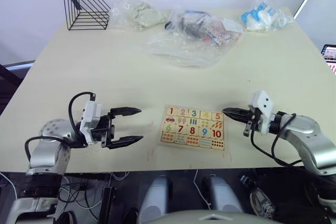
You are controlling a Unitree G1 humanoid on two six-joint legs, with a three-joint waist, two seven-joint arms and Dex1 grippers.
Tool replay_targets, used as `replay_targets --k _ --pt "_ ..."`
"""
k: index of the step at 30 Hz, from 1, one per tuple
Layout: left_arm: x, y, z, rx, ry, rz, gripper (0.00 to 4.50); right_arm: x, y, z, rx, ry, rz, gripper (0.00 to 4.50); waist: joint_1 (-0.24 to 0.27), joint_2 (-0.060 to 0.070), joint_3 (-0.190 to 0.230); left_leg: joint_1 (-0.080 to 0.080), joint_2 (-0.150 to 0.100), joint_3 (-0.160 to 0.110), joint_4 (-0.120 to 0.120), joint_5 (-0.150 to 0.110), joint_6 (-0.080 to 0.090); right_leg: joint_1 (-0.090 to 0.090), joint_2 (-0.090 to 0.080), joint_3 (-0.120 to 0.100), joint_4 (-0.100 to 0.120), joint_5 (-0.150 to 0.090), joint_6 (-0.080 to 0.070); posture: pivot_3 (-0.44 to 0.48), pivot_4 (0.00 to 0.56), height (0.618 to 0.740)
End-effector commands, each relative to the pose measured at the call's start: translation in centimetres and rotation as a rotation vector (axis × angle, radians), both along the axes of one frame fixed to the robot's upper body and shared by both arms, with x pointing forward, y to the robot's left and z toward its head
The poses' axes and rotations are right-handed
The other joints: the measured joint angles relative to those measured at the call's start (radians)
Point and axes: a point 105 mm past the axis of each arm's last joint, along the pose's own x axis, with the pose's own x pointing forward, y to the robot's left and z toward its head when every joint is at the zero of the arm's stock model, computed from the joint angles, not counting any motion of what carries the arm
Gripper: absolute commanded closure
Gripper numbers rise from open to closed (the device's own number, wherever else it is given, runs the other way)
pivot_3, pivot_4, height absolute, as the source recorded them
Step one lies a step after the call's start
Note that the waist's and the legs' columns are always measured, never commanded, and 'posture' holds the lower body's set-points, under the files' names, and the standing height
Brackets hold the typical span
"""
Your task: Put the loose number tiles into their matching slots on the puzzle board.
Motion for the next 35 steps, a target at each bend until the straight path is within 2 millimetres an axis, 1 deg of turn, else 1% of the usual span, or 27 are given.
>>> replay_targets --k 1,2,4,5,6,7,8,9,10,12,13,17,21,26,35 --pt "0.3 0.6 0.5 -0.016 -0.022 0.095 0.0 -0.2 -1.9 1.4 0.02 -0.095 -0.083 4.46 0.0 0.0 0.0 0.0 0.0 0.0 0.0 0.0 0.0 0.0 0.0 0.0 0.0 0.0 0.0 0.0 0.15 0.74" --pt "0.3 0.7 0.3 -0.021 -0.023 0.121 0.0 -0.4 -2.5 1.2 0.019 -0.102 -0.107 4.46 0.0 0.0 0.0 0.0 0.0 0.0 0.0 0.0 0.0 0.0 0.0 0.001 0.0 0.0 0.0 0.0 0.15 0.74" --pt "0.4 0.9 0.2 -0.033 -0.022 0.166 0.0 -1.0 -3.3 1.5 0.066 -0.127 -0.133 3.96 0.0 0.0 0.0 0.001 0.0 0.0 0.0 0.0 0.0 0.0 0.0 0.001 0.0 0.0 0.0 0.0 0.15 0.74" --pt "0.4 1.1 0.1 -0.04 -0.018 0.192 0.0 -1.4 -3.7 1.2 0.057 -0.12 -0.146 3.67 0.0 0.0 0.0 0.001 0.0 0.0 0.0 0.0 0.0 0.0 0.0 0.001 0.0 0.0 0.0 0.0 0.15 0.74" --pt "0.4 1.3 -0.2 -0.035 -0.016 0.225 0.0 -1.8 -4.2 1.1 0.07 -0.114 -0.166 3.1 0.0 0.0 0.0 0.001 0.0 0.0 0.0 0.0 0.0 0.0 0.0 0.001 0.0 0.0 0.0 0.0 0.15 0.74" --pt "0.4 1.5 -0.3 -0.034 -0.012 0.256 0.0 -2.2 -4.6 1.1 0.083 -0.109 -0.187 2.78 0.0 0.0 0.0 0.001 0.001 0.0 0.0 0.0 0.0 0.0 0.0 0.001 0.0 0.0 0.0 0.0 0.15 0.74" --pt "0.4 1.8 -0.5 -0.037 -0.004 0.286 0.0 -2.6 -5.1 1.1 0.092 -0.106 -0.201 2.36 0.001 0.0 0.0 0.001 0.001 0.0 0.0 0.0 0.0 0.0 0.0 0.001 0.0 0.0 0.0 0.0 0.15 0.74" --pt "0.4 2.0 -0.7 -0.03 0.002 0.314 0.0 -2.9 -5.6 1.1 0.103 -0.108 -0.22 1.83 0.001 0.0 0.0 0.001 0.001 0.0 0.0 0.0 0.0 0.0 0.0 0.001 0.0 0.0 0.0 0.0 0.15 0.74" --pt "0.3 2.2 -0.9 -0.022 0.008 0.334 0.0 -3.2 -5.9 1.1 0.113 -0.111 -0.238 1.48 0.001 0.0 0.0 0.001 0.001 0.0 0.0 0.0 0.0 0.0 0.0 0.001 0.0 0.0 0.0 0.0 0.15 0.74" --pt "0.2 2.6 -1.4 -0.004 0.015 0.385 0.0 -3.8 -6.7 1.1 0.132 -0.108 -0.267 0.5 0.0 0.0 0.0 0.001 0.001 0.001 0.0 0.0 0.0 0.0 0.0 0.001 0.0 0.0 0.0 0.0 0.15 0.74" --pt "0.2 2.9 -1.7 0.006 0.019 0.412 0.0 -4.1 -7.1 1.1 0.143 -0.108 -0.283 0.11 0.001 0.0 0.0 0.002 0.001 0.001 0.0 0.0 0.0 0.001 0.0 0.002 0.0 0.0 0.0 0.0 0.15 0.74" --pt "-0.1 3.4 -2.5 0.026 0.043 0.493 0.0 -5.3 -8.4 0.4 0.149 -0.102 -0.332 0.11 0.001 0.0 0.0 0.002 0.001 0.001 0.0 0.0 0.0 0.001 0.0 0.001 0.0 0.0 0.0 0.0 0.15 0.74" --pt "-0.4 4.0 -3.3 0.048 0.067 0.56 0.0 -6.0 -9.8 -0.1 0.163 -0.103 -0.385 0.11 0.001 0.0 0.0 0.002 0.001 0.001 0.0 0.0 0.0 0.001 -0.001 0.002 0.0 0.0 0.0 0.0 0.15 0.74" --pt "-0.5 4.5 -3.8 0.062 0.069 0.609 0.0 -6.3 -10.5 -0.8 0.165 -0.093 -0.407 0.11 0.001 0.0 0.0 0.003 0.001 0.002 0.0 0.0 0.0 0.002 -0.001 0.002 0.0 0.0 0.0 0.0 0.15 0.74" --pt "-0.6 4.5 -4.1 0.073 0.059 0.618 0.0 -6.2 -10.8 -0.9 0.164 -0.105 -0.416 0.11 0.001 0.001 -0.001 0.003 0.001 0.002 0.0 0.0 0.0 0.002 -0.001 0.002 0.0 0.0 0.0 0.0 0.15 0.74"
